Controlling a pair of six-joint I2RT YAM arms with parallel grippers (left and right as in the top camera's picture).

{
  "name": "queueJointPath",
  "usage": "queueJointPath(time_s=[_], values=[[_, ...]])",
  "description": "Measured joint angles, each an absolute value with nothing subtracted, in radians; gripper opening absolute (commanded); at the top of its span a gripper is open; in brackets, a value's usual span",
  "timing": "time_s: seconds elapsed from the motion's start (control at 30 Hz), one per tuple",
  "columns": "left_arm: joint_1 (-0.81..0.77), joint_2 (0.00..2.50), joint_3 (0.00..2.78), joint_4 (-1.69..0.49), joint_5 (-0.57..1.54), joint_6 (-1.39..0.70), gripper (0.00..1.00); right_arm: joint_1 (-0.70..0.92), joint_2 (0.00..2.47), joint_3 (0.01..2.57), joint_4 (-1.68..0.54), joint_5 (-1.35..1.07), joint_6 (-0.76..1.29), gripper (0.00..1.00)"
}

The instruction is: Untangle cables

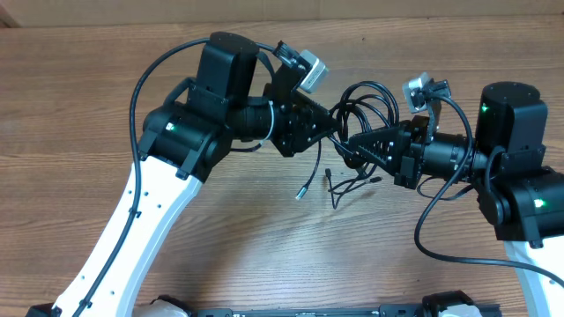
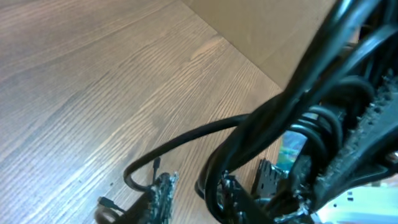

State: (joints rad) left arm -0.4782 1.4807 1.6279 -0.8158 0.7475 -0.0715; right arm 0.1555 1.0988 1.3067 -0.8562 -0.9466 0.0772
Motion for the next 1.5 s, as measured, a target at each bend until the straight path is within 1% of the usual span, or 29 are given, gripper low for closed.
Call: queueJointPath(time_s=[0.03,0.23,0.43,0.57,0.73,0.77,0.83,1.0,1.13,1.3,1.47,1.5], values=[[-0.478,1.484,1.628,-0.815,0.751,-0.070,0.04,0.155,1.099,1.307,-0.856,-0.946,0.078,0.04],[-0.485,1.489,1.628,-0.784,0.787,-0.086,0.04,0.155,1.100,1.307,-0.853,-0.946,0.078,0.04],[-0.477,1.497,1.627,-0.647,0.877,-0.149,0.04,0.155,1.097,1.307,-0.856,-0.953,0.075,0.04],[-0.469,1.497,1.626,-0.573,0.926,-0.254,0.04,0.150,1.097,1.307,-0.880,-0.953,0.059,0.04],[-0.422,1.502,1.624,-0.483,1.030,-0.411,0.04,0.150,1.097,1.307,-0.885,-0.953,0.041,0.04],[-0.401,1.502,1.623,-0.447,1.080,-0.479,0.04,0.150,1.097,1.307,-0.884,-0.954,0.038,0.04],[-0.385,1.504,1.622,-0.403,1.117,-0.552,0.04,0.151,1.097,1.308,-0.882,-0.957,0.035,0.04],[-0.310,1.503,1.624,-0.284,1.114,-0.709,0.04,0.151,1.099,1.306,-0.918,-0.953,0.030,0.04],[-0.303,1.503,1.624,-0.224,1.093,-0.785,0.04,0.151,1.099,1.306,-0.921,-0.953,0.030,0.04],[-0.303,1.503,1.624,-0.213,1.095,-0.805,0.04,0.151,1.099,1.306,-0.919,-0.953,0.029,0.04],[-0.303,1.503,1.624,-0.215,1.198,-0.694,0.04,0.152,1.099,1.306,-0.898,-0.960,0.029,0.04],[-0.303,1.503,1.624,-0.236,1.252,-0.626,0.04,0.152,1.099,1.306,-0.883,-0.974,0.029,0.04]])
